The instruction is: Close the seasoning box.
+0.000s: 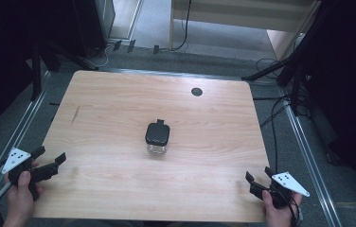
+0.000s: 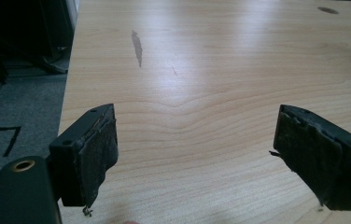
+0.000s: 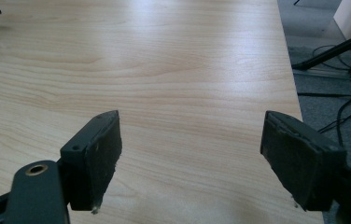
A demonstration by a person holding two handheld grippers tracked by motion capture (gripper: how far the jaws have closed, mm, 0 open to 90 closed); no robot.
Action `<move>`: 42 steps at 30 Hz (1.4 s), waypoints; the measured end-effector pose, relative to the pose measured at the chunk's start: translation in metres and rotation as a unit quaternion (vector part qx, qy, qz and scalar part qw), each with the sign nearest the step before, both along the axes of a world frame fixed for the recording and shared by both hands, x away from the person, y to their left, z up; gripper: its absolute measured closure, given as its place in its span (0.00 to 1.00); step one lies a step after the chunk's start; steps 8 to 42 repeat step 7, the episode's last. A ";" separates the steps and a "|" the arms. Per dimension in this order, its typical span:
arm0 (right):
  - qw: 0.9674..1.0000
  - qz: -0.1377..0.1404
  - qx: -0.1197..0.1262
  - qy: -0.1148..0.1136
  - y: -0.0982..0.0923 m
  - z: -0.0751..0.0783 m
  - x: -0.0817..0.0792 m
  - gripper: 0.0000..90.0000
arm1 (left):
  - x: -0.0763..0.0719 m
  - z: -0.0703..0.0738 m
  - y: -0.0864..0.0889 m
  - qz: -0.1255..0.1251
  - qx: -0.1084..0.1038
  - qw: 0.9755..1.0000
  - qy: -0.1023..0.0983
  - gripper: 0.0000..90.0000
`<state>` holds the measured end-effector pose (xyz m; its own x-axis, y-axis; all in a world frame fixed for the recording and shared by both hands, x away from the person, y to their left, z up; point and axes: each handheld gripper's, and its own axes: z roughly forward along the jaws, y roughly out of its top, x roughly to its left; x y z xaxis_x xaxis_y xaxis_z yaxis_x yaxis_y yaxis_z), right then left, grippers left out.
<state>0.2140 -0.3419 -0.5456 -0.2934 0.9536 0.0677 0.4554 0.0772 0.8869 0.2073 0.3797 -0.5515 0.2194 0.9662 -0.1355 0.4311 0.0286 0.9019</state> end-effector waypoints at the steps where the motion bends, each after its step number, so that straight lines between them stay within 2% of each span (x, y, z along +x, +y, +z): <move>1: 1.000 0.000 0.007 0.000 -0.002 0.000 0.000 0.23 | 0.000 0.000 0.000 -0.001 -0.002 1.000 -0.001 0.15; 4: 0.999 -0.009 0.032 0.005 -0.007 0.000 0.001 0.24 | 0.000 0.000 0.000 -0.001 0.000 1.000 0.001 0.15; 7: 0.999 -0.012 0.035 0.006 -0.008 0.000 0.001 0.24 | 0.000 0.000 -0.001 -0.004 0.002 1.000 0.003 0.15; 42: 0.999 -0.012 0.035 0.006 -0.008 0.000 0.001 0.24 | 0.000 0.000 -0.001 -0.004 0.002 1.000 0.003 0.15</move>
